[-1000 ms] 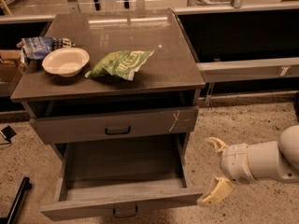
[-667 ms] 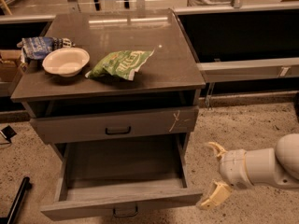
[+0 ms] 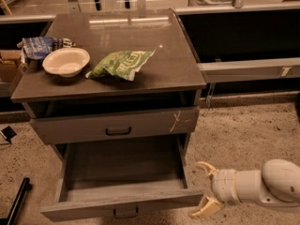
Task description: Close middle drawer
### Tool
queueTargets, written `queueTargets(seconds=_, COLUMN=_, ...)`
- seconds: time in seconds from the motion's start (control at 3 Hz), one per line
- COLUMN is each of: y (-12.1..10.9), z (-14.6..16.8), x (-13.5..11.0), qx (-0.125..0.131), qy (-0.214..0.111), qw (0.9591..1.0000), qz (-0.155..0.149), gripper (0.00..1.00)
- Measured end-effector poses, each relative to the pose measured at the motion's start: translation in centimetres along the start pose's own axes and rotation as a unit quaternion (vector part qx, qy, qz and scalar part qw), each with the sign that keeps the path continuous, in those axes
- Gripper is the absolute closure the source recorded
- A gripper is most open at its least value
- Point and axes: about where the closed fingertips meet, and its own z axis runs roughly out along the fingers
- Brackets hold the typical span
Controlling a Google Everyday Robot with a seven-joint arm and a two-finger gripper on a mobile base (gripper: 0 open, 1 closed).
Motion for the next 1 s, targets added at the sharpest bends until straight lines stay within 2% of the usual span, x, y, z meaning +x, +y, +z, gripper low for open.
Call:
queueTargets(seconds=0.33, y=0.9, z=2.9, x=2.1, qx=-0.017, qy=-0.021, qw=0.9996, qz=0.001, gripper=0.38)
queueTargets(seconds=0.67, y=1.9, z=5.8, x=3.0, qx=-0.028, qy=-0.039, qw=0.9988, qz=-0.005, gripper=0.61)
queueTargets(seconds=1.0, y=2.0, z=6.0, x=3.2, qx=-0.030, qy=-0.041, qw=0.9987, qz=-0.003, gripper=0.85)
